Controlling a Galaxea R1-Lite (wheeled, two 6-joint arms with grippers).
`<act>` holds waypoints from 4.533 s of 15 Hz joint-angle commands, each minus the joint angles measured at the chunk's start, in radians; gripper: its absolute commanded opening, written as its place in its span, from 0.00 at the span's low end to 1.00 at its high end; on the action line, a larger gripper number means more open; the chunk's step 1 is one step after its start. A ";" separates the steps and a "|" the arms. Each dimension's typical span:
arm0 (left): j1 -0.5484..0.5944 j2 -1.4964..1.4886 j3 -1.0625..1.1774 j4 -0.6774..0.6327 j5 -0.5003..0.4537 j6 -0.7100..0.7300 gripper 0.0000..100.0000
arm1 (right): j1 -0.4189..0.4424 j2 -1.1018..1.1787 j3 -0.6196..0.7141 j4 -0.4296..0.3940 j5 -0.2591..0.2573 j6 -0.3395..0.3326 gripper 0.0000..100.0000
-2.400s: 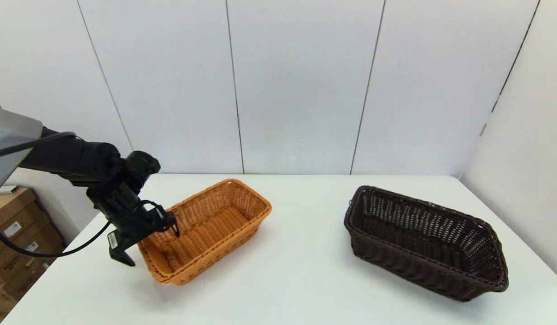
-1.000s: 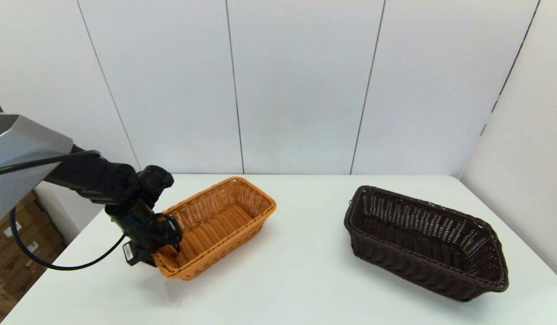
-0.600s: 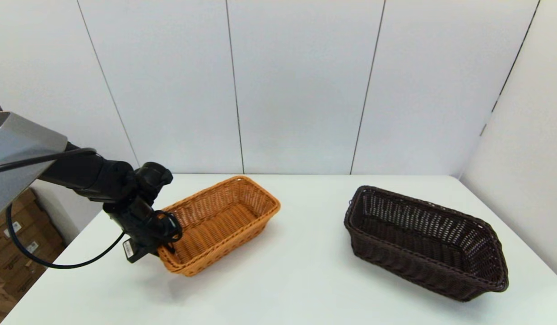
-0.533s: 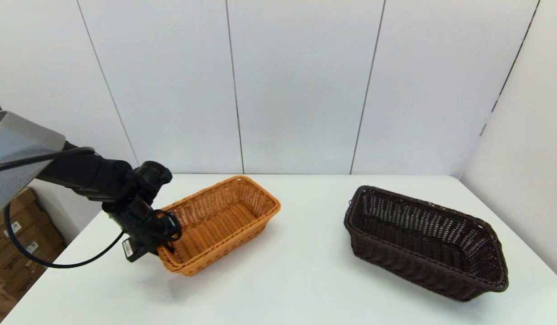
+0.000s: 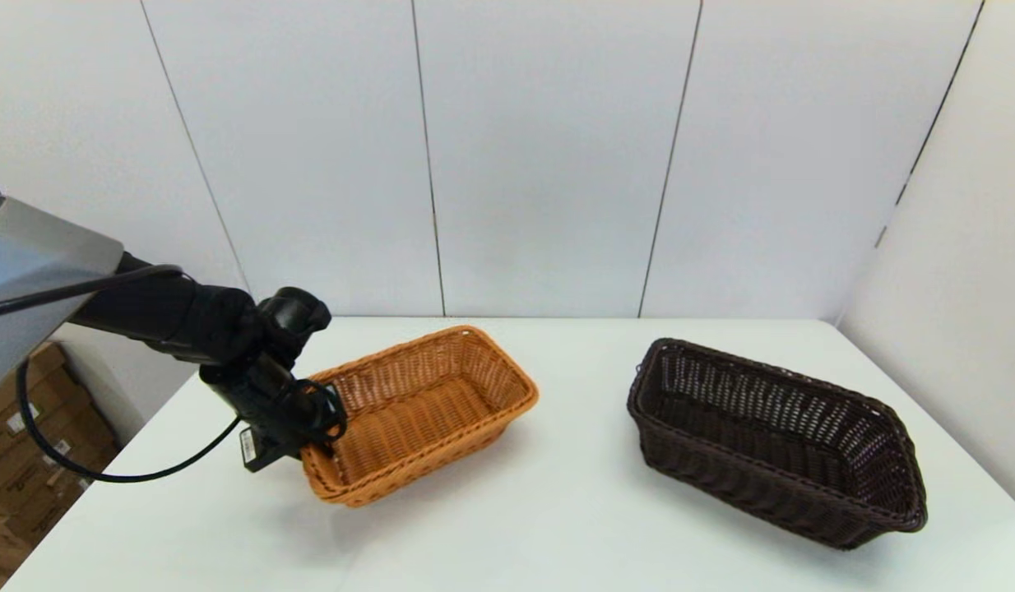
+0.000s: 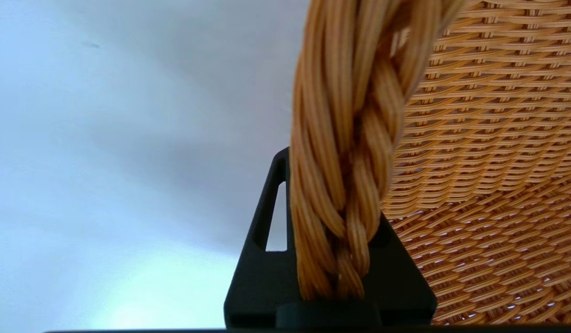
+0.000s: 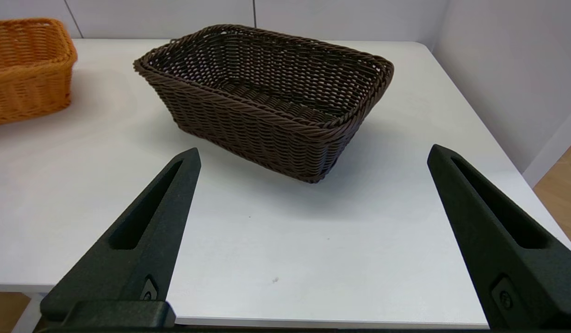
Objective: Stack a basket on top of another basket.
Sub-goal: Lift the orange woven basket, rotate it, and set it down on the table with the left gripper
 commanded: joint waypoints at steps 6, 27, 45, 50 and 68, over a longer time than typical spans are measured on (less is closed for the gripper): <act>-0.180 -0.011 -0.006 -0.039 -0.037 0.103 0.00 | 0.000 0.000 0.000 0.001 0.000 -0.001 1.00; -0.145 0.131 -0.221 0.165 -0.298 0.401 0.00 | 0.000 0.000 0.000 0.001 0.000 -0.001 1.00; -0.114 0.184 -0.341 0.274 -0.296 0.410 0.00 | -0.001 0.000 0.000 0.001 0.000 -0.001 1.00; -0.114 0.177 -0.342 0.271 -0.299 0.411 0.00 | 0.000 0.000 0.000 0.001 0.000 -0.001 1.00; -0.137 0.211 -0.351 0.251 -0.294 0.407 0.00 | 0.000 0.000 0.000 0.001 0.000 -0.001 1.00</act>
